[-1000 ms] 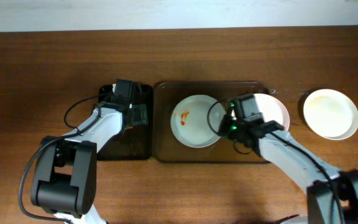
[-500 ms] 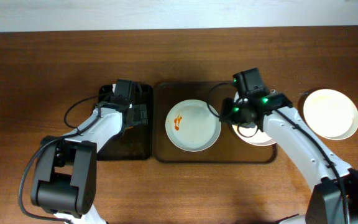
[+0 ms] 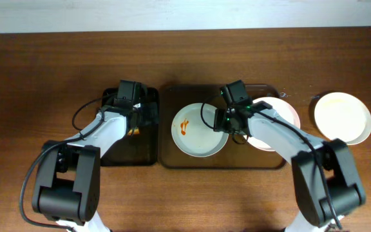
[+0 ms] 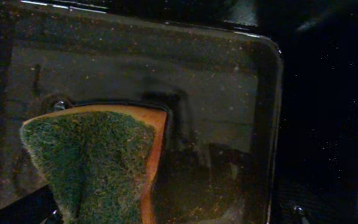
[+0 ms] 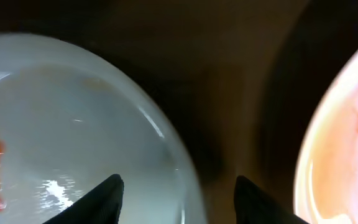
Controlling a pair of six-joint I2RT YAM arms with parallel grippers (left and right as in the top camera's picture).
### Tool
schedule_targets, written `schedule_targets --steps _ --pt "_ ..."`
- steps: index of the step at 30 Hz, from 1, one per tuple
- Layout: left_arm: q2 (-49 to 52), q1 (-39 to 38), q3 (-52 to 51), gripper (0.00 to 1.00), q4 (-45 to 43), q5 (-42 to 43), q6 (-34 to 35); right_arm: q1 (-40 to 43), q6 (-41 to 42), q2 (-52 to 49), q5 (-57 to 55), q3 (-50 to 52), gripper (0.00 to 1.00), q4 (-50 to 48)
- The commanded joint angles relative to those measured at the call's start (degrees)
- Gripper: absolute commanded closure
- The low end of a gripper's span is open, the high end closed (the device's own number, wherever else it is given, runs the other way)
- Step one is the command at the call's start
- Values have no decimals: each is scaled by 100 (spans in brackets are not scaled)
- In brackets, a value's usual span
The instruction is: Clean dirty plates on tray and stack at the side
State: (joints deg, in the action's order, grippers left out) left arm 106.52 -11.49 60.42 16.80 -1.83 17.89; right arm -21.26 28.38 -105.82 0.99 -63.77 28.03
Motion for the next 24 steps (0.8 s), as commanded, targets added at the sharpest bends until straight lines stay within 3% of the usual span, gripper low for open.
schedule_targets --steps 1,3,5,6,7,8,9,10,13,14,15,16,17,18,19,20,24 --pt "85 -11 -17 0 -13 208 94 -11 -76 -144 -170 4 59 9" --pt "83 -11 -17 0 -63 205 94 -11 -76 -149 -170 20 81 118" --pt "83 -11 -17 4 -424 203 94 -11 -74 -149 -170 20 91 166" --pt "83 -11 -17 32 -673 201 94 -11 -74 -149 -168 20 91 160" --pt "83 -7 -17 43 -761 179 94 -11 -74 -149 -168 20 83 170" --pt "83 -7 -17 43 -778 48 96 -11 -74 -149 -168 20 75 175" --pt "83 -7 -17 14 -776 33 94 -11 -74 -149 -168 20 75 175" --pt "83 -7 -17 4 -776 28 92 -11 -74 -149 -168 20 74 175" --pt "122 -7 -20 8 -426 -404 92 -11 -74 -149 -168 20 71 175" --pt "138 -7 -28 21 -234 -400 94 -11 -74 -149 -168 20 70 173" --pt "138 -7 -33 42 -50 -402 92 -11 -74 -149 -170 20 69 170" --pt "138 -7 -33 53 81 -400 92 -11 -74 -149 -168 20 69 170" --pt "138 -7 -33 75 260 -400 92 -11 -74 -149 -168 20 69 173" --pt "136 -7 -33 77 343 -400 92 -11 -74 -149 -168 20 69 175" --pt "136 2 -24 31 295 -420 76 -11 -74 -149 -168 20 69 190" --pt "136 15 -15 14 122 -426 -50 -11 -74 -149 -168 20 69 197" --pt "138 26 -11 3 -636 -511 -144 -11 -74 -149 -168 20 68 197"
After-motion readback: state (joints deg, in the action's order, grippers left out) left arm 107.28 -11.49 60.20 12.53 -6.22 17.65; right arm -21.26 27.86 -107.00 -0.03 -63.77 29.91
